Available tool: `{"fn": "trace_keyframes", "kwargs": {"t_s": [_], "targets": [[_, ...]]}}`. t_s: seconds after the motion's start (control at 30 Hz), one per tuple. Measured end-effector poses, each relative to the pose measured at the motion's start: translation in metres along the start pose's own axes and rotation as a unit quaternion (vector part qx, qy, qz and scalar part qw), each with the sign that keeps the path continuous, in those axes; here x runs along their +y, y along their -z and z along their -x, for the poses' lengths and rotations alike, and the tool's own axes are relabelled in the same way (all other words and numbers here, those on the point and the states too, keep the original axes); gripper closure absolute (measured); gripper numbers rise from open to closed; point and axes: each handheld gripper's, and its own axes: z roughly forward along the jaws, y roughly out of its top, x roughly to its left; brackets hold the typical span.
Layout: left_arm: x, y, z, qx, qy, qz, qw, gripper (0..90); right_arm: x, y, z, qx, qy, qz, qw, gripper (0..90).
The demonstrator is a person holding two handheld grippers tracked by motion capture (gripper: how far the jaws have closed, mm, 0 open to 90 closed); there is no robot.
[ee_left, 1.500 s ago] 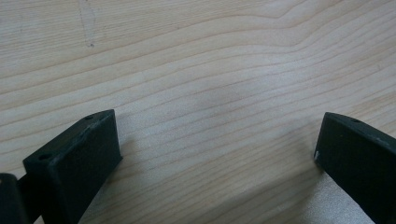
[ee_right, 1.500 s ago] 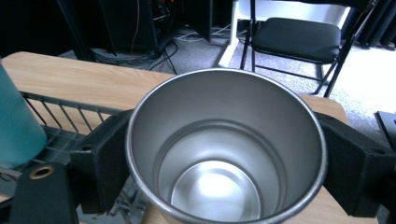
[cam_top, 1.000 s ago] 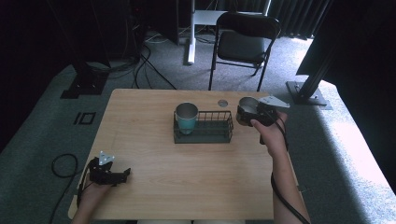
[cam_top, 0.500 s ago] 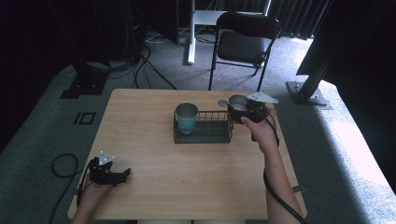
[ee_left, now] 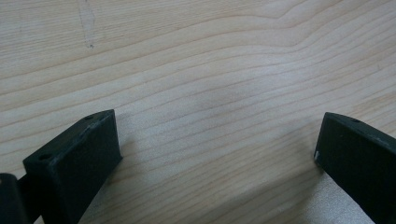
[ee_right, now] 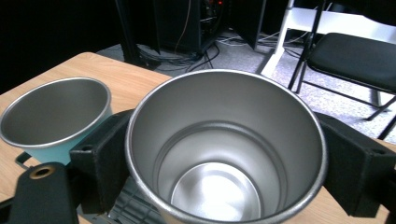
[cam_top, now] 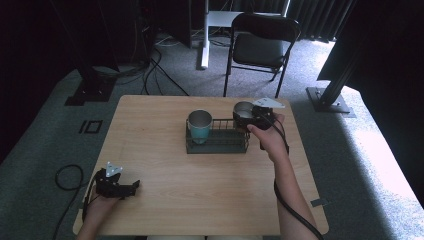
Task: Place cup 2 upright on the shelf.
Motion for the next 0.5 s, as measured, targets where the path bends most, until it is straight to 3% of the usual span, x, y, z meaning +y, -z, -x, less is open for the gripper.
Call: {"fn": "trace_keyframes", "kwargs": {"t_s": [0.5], "targets": [[0.000,0.000,0.000,0.000,0.000,0.000,1.0000,0.7,-0.008,-0.021,-0.019,0.026,0.007,-0.015,0.9995,13.2]]}}
